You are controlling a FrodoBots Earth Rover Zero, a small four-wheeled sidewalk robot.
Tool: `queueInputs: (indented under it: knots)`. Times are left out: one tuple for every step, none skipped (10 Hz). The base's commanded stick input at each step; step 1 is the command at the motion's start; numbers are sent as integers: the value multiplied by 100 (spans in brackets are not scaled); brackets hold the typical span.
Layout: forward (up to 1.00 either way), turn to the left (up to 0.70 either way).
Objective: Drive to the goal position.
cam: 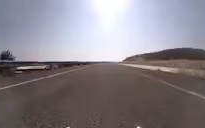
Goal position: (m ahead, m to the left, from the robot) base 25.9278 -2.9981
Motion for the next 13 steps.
queueInputs:
  knots:
    - [70, 0]
    - [70, 0]
    - [70, 0]
    - [70, 0]
    - [70, 0]
    - [70, 0]
    - [70, 0]
    - [70, 0]
    - [70, 0]
    - [70, 0]
    - [70, 0]
    - [70, 0]
    - [70, 0]
